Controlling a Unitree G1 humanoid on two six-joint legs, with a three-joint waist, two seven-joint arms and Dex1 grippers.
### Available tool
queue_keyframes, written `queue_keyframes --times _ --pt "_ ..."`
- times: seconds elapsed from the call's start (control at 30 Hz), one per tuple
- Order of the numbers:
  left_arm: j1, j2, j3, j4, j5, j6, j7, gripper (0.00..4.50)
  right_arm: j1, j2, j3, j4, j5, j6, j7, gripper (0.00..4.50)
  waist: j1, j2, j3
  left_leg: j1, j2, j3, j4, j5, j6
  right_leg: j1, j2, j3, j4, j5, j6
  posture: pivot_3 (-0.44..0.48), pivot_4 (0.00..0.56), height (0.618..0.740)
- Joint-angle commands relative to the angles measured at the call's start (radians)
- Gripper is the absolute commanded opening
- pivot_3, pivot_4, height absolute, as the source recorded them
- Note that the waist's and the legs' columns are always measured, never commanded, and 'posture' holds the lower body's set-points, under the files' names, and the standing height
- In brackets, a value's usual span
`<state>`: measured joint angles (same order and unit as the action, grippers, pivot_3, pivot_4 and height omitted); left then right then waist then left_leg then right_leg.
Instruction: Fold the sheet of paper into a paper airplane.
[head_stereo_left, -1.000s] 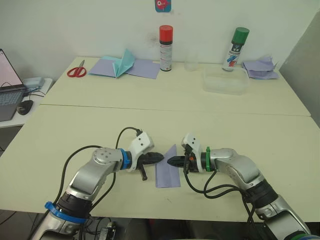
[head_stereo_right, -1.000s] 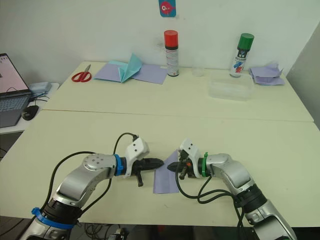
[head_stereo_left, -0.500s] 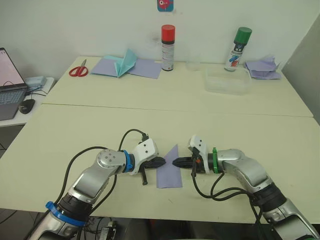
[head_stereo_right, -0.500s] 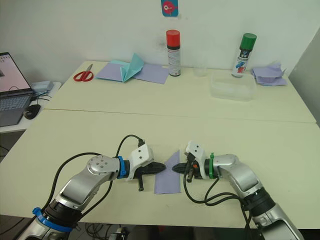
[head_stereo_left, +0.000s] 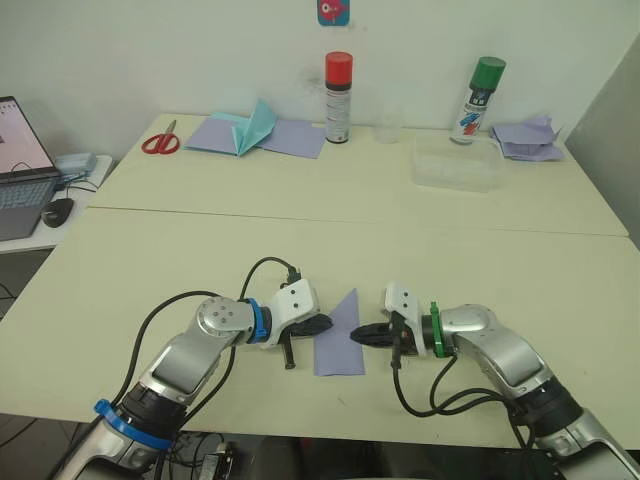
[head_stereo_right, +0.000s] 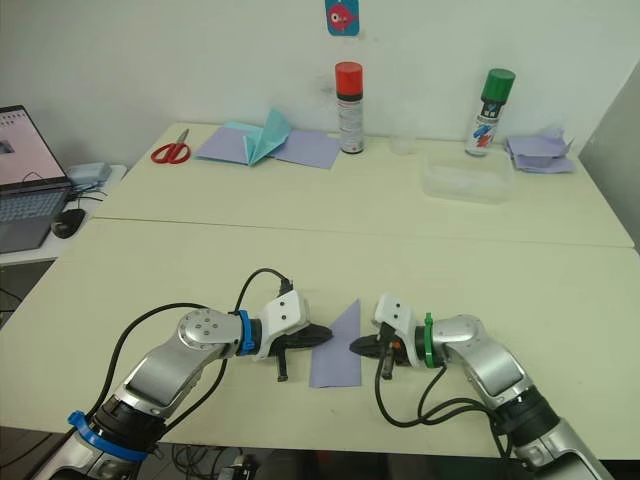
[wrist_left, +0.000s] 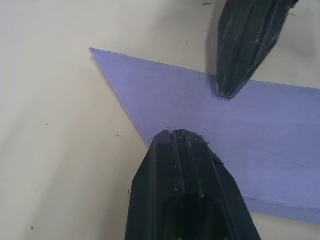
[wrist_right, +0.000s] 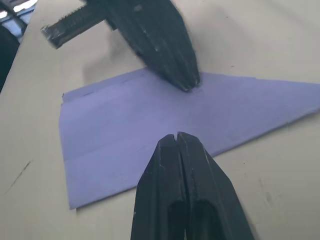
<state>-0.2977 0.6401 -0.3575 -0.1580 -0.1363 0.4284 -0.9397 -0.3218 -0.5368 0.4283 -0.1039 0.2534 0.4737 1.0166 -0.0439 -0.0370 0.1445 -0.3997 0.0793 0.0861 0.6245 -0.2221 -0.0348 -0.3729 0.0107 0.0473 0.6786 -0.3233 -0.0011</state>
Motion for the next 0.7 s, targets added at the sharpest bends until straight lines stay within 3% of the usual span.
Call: queue_keyframes --times 0.03,0.7 --pt "0.024 0.014 -0.043 0.082 0.056 0.031 -0.004 0.00 0.051 -0.063 0.063 0.012 -0.034 0.014 0.079 0.03 0.003 0.000 0.000 0.000 0.000 0.000 0.000 0.000 0.000 0.000 0.000 0.000 0.000 0.000 0.000 0.000 0.150 0.740" --pt "0.033 0.015 -0.043 0.113 0.057 0.018 -0.013 0.00 0.096 -0.184 0.059 -0.181 0.038 0.108 0.234 0.03 0.012 -0.001 -0.002 0.001 0.000 0.000 0.000 0.000 0.000 0.001 0.000 0.000 0.000 0.000 -0.001 0.000 0.150 0.740"
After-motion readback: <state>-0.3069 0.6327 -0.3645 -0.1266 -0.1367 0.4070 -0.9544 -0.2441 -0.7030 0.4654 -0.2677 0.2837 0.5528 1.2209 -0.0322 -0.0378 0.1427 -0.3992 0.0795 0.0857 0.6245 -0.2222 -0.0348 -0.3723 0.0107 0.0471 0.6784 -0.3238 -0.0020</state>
